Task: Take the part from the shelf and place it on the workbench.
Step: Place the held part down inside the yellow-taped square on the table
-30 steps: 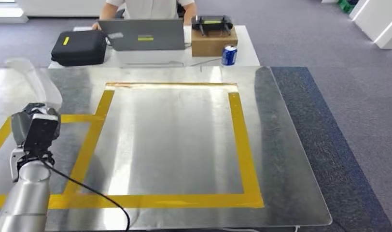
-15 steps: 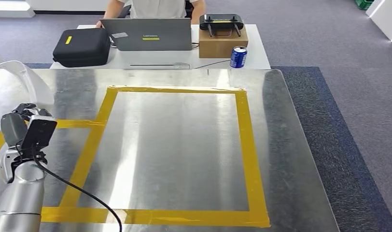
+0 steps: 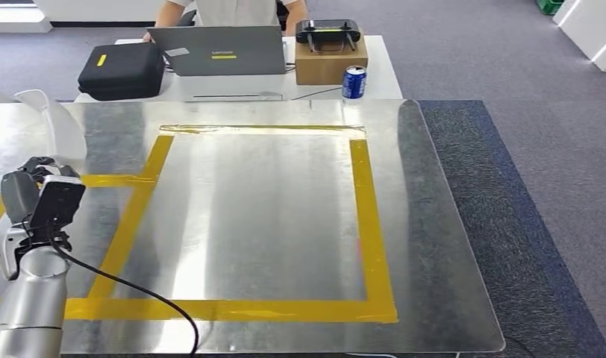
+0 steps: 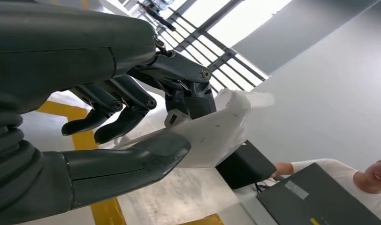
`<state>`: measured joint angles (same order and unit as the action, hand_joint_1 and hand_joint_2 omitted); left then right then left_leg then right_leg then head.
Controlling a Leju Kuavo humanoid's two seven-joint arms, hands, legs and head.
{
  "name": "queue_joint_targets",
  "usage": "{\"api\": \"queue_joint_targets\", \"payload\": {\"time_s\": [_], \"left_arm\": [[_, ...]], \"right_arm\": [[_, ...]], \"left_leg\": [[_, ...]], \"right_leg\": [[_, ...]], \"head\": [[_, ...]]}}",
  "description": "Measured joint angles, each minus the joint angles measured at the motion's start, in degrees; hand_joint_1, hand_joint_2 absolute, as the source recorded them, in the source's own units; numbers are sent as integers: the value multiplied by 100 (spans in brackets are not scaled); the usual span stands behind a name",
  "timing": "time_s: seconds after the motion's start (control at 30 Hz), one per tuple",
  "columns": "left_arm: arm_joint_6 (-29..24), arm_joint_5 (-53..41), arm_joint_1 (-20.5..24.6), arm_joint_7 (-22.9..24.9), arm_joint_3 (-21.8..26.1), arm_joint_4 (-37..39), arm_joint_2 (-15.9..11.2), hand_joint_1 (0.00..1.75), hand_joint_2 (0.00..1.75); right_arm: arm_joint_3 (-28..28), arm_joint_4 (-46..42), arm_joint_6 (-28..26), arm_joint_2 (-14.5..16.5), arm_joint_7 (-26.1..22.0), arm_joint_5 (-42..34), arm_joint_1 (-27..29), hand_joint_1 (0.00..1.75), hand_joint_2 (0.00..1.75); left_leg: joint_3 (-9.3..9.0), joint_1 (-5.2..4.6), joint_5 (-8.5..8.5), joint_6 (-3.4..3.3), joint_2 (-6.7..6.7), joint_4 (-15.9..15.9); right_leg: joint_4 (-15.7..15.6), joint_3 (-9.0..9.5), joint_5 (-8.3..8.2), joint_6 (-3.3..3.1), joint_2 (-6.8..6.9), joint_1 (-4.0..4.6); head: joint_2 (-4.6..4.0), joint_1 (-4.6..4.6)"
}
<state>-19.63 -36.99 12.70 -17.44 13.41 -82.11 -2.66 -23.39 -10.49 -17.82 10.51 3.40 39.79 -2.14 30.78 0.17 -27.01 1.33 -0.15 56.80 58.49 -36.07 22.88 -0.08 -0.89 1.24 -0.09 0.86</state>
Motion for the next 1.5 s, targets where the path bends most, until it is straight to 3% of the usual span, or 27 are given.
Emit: {"api": "queue_joint_targets", "payload": {"time_s": [0.1,0.17,0.23,0.27,0.3,0.33,0.4,0.47,0.5,0.53,0.6,0.67,0.77,0.8,0.83,0.87,0.93,0.97,1.0,1.07,1.2,1.3,1.4,1.5], "left_arm": [[251,144,30,90,28,54,-3,175,175],[301,157,47,107,33,92,-3,175,175],[305,132,55,123,41,120,-3,175,175],[304,110,55,140,47,132,-3,175,175],[305,91,55,160,53,144,-2,175,175],[310,78,55,181,58,159,0,175,175],[329,75,55,203,61,183,7,175,175],[346,77,60,208,64,192,10,175,175],[351,79,66,208,66,194,11,175,175],[356,80,72,208,66,197,14,175,175],[366,81,80,208,66,202,20,175,175],[373,81,84,208,67,208,20,175,175],[376,82,81,208,72,233,17,175,175],[377,82,75,208,73,245,17,175,175],[380,82,72,207,73,259,17,175,175],[384,80,70,206,72,272,17,175,175],[393,63,78,197,68,293,21,175,175],[397,51,84,191,66,302,25,175,175],[400,38,89,184,63,313,31,175,175],[385,-34,88,184,59,333,42,175,175],[94,-602,58,370,51,401,49,175,175],[-58,-860,-12,462,48,472,46,175,175],[-94,-958,-111,512,44,546,43,175,175],[-230,-1593,-84,826,-1,580,-20,175,175]], "right_arm": [[-13,0,-1,-1,1,7,6,0,0],[-19,0,-1,-2,2,8,10,0,0],[-21,0,1,-2,2,8,6,0,0],[-21,0,4,-2,2,9,5,0,0],[-22,0,8,-2,2,10,5,0,0],[-23,0,13,-2,2,12,7,0,0],[-25,-2,20,-2,2,18,5,0,0],[-26,-4,21,-2,2,27,-11,0,0],[-26,-4,22,-2,2,32,-15,0,0],[-27,-4,23,-2,3,35,-16,0,0],[-32,-5,25,-2,5,39,-8,0,0],[-43,-7,25,-1,8,40,-6,0,0],[-65,-9,33,0,9,42,0,0,0],[-71,-9,35,0,9,43,5,0,0],[-77,-9,35,0,7,43,8,0,0],[-81,-9,37,0,5,43,8,0,0],[-87,-9,40,-3,2,44,4,0,0],[-92,-9,42,-5,2,46,-3,0,0],[-97,-9,42,-8,3,47,-5,0,0],[-108,-9,40,-11,6,51,-16,0,0],[-124,-9,40,-13,16,83,-12,0,0],[-125,-5,44,-13,19,99,18,0,0],[-125,5,50,-13,19,102,63,0,0],[-127,7,75,-13,21,127,48,0,0]], "left_leg": [[54,-3,109,-88,13,-52],[135,24,205,-148,32,-73],[258,32,285,-175,41,-73],[324,34,326,-172,43,-73],[391,37,373,-163,46,-72],[454,41,422,-149,48,-70],[555,53,512,-109,50,-64],[612,50,589,-51,50,-58],[625,49,630,-18,50,-61],[634,54,674,20,51,-79],[649,80,741,98,49,-135],[761,93,570,147,38,54],[1233,97,-1,190,27,1158],[1351,106,-61,208,27,1431],[1378,119,4,230,27,1501],[1296,139,179,255,29,1344],[951,178,572,337,36,681],[806,185,652,351,29,422],[713,193,632,345,19,269],[690,215,487,260,-10,207],[783,245,463,182,-17,186],[823,217,486,119,-22,184],[772,181,467,71,-21,183],[764,173,471,39,-20,183]], "right_leg": [[4,-59,-42,97,6,-14],[291,-191,267,183,20,-31],[1012,-430,788,261,34,-63],[1384,-530,957,287,37,-80],[1626,-563,993,303,39,-92],[1661,-491,908,313,40,-100],[1115,-31,608,309,44,-111],[275,550,564,275,44,-104],[-1,708,606,247,42,-93],[-139,763,646,209,38,-75],[-250,743,573,103,38,-56],[-367,776,455,-13,44,-66],[-422,781,402,-64,49,-84],[-421,782,409,-57,48,-92],[-413,789,427,-42,47,-106],[-391,806,460,-14,42,-131],[-313,812,576,85,29,-172],[-254,808,641,146,19,-180],[-199,786,706,202,6,-175],[-141,751,784,261,-13,-158],[-223,710,728,202,-15,-132],[-256,705,655,197,-10,-139],[-256,719,649,220,-3,-166],[-253,691,668,306,4,-175]], "head": [[0,-5],[0,-24],[0,-43],[0,-45],[0,-45],[0,-46],[0,-46],[0,-42],[0,-43],[0,-38],[0,-39],[0,-35],[0,-32],[0,-32],[0,-33],[0,-33],[0,-28],[1,-14],[1,-7],[1,-9],[0,-44],[0,-47],[0,-44],[0,-45]]}}
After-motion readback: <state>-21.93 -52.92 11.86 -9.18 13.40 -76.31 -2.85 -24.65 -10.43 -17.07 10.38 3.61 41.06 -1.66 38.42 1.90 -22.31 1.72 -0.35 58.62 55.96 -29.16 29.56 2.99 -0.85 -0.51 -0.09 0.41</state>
